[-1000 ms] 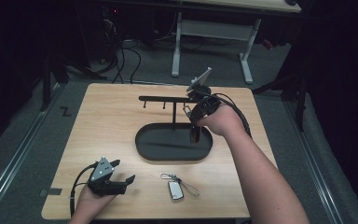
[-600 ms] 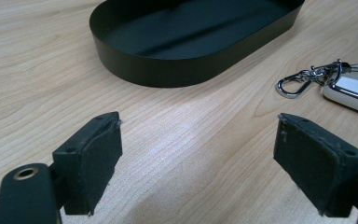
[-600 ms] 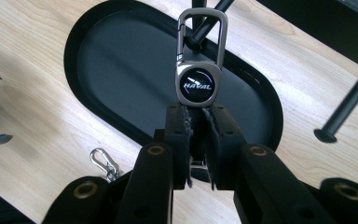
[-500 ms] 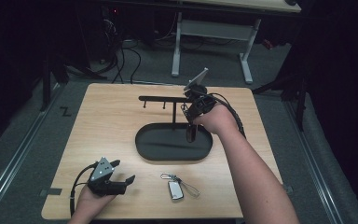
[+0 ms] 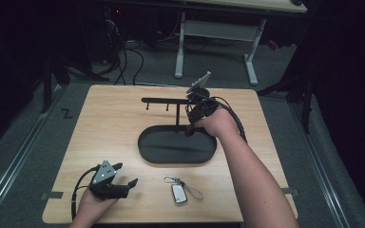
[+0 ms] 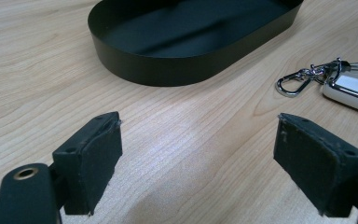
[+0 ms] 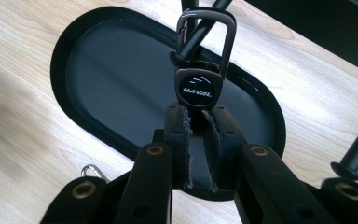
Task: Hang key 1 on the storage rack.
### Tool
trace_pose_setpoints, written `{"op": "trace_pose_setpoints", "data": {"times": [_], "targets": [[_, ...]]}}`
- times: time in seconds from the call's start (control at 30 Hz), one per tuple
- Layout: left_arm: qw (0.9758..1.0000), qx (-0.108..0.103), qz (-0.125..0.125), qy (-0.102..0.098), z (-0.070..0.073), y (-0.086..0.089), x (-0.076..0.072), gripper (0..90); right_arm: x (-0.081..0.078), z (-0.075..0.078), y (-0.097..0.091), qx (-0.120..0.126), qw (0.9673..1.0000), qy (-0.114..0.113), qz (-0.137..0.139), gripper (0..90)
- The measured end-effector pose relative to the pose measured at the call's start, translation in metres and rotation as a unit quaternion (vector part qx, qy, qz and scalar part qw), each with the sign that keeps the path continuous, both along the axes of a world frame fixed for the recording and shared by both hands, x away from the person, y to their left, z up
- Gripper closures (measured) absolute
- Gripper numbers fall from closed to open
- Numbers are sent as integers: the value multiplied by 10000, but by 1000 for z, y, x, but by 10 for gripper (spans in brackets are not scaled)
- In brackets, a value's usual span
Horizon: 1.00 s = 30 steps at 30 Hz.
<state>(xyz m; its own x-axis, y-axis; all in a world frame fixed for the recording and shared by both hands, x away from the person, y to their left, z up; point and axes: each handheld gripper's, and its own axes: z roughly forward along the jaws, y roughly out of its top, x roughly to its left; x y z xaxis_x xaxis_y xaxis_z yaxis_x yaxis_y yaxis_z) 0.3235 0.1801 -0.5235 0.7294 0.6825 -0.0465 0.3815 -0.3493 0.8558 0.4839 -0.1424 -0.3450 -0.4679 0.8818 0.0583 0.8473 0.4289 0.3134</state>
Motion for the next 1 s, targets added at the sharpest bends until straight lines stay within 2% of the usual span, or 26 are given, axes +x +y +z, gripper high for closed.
{"op": "trace_pose_setpoints", "data": {"times": [0.3, 0.47, 0.8, 1.0], "targets": [[10000, 5, -6, 24, 0, 0, 1, 158, 1, -4, 0, -6, 10000, -25, -12, 784], [10000, 7, -8, 25, 0, -1, 0, 158, -2, -1, -2, 110, 9999, -69, -24, 746], [10000, 26, -25, 34, -1, -3, 1, 158, -19, -1, -12, 145, 9998, -98, 46, 674], [10000, 45, -34, 38, -2, -4, 1, 158, -31, -10, -22, 116, 9999, -94, 21, 612]]}}
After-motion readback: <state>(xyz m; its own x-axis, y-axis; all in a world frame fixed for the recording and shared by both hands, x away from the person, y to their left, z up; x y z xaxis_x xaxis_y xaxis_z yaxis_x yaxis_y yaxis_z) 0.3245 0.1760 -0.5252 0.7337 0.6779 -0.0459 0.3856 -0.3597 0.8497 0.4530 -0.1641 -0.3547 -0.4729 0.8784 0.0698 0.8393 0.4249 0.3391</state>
